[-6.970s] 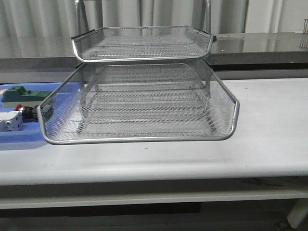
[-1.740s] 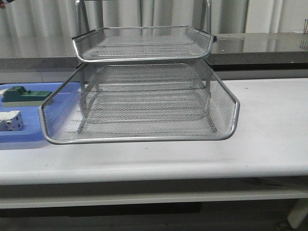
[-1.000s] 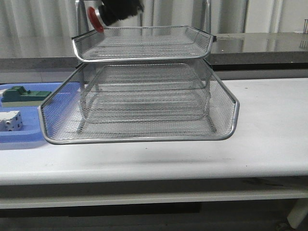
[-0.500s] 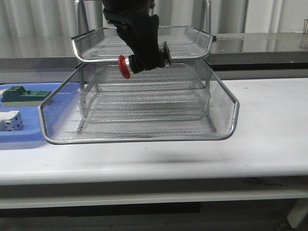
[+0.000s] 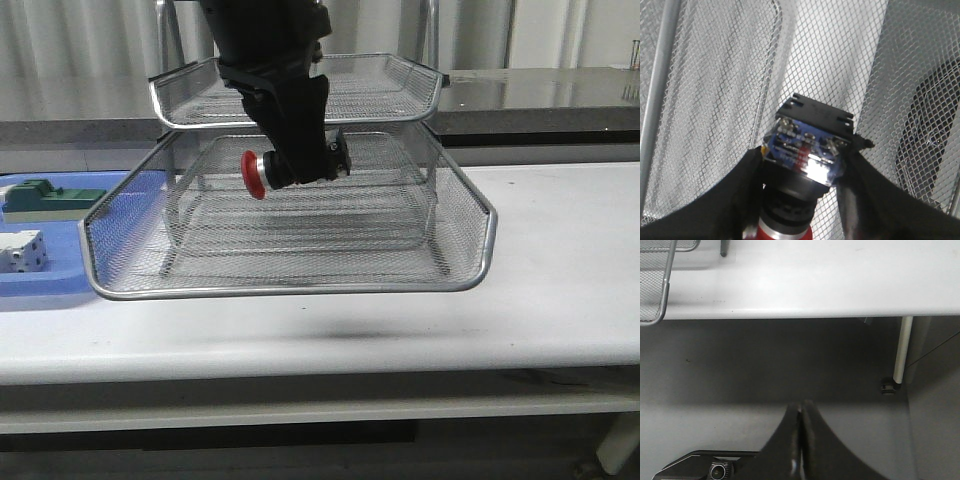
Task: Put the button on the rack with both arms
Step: 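Lower the button into the mesh tray, open the left gripper, withdraw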
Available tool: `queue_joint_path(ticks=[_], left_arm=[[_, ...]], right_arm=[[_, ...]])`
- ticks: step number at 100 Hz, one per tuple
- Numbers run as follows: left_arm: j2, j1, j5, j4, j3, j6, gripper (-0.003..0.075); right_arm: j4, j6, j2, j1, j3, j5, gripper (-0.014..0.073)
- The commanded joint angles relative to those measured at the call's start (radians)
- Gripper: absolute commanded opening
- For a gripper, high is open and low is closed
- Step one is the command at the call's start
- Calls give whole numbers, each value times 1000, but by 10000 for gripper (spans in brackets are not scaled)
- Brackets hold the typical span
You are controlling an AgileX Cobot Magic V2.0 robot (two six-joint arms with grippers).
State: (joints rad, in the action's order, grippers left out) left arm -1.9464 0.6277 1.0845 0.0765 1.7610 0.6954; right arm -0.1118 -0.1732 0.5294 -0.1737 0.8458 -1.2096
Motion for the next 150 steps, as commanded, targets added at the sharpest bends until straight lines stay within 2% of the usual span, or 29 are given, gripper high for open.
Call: queue_joint_path(ticks=[1,9,27,33,80,106,123,150], left_arm=[[55,9,-24,20,24,-9,24],[55,9,-24,20,24,-9,99],[55,9,-24,20,24,-9,365],[55,9,-24,20,24,-9,400],[55,9,-18,20,29,-18,404],[115,17,79,20,39,-117,404],[187,13,106,14,39,-130,404],[302,-61,106,11,39,-247,404]], right_arm=[[-15,3,5,0,29,54,-67],[-15,3,5,0,29,54,-67],[-15,3,5,0,29,54,-67],[-15,3,5,0,29,54,-67],[-15,3,5,0,29,54,-67],[-15,3,5,0,29,54,-67],[-15,3,5,0,29,54,-67],[-15,3,5,0,29,54,-67]])
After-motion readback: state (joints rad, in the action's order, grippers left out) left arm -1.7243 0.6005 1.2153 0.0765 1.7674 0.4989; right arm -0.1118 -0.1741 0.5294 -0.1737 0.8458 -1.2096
